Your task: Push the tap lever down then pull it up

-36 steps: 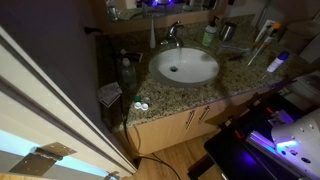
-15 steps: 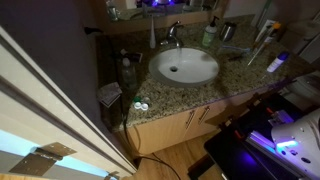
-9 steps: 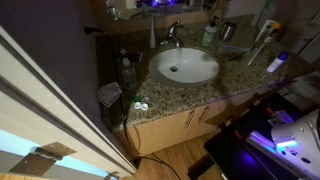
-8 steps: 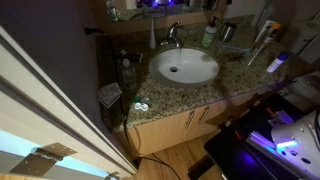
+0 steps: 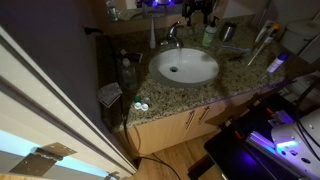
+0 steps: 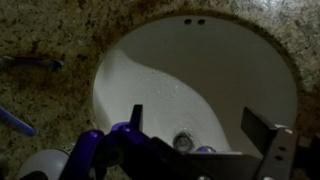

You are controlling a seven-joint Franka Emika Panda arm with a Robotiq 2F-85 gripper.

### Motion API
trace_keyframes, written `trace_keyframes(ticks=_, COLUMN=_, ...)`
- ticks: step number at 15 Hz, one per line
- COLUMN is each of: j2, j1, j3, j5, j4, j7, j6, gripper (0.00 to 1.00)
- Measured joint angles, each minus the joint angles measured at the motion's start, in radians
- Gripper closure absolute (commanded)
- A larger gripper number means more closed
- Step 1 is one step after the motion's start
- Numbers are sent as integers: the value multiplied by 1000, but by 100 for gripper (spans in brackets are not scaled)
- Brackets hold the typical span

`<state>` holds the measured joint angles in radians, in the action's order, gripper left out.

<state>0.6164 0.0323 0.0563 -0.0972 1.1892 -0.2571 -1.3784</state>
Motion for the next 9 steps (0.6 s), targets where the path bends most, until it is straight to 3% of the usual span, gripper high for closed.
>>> trace_keyframes(ticks=5, j2=25, j1=2, j3=-3, j5=-4, j4=-38, j7=-1, j6=-7, gripper=0)
trace_keyframes(ticks=9, j2=94, j1=7, j3=-3, j5=-9, j4=-81, j7=-1, j6=-112, gripper=0)
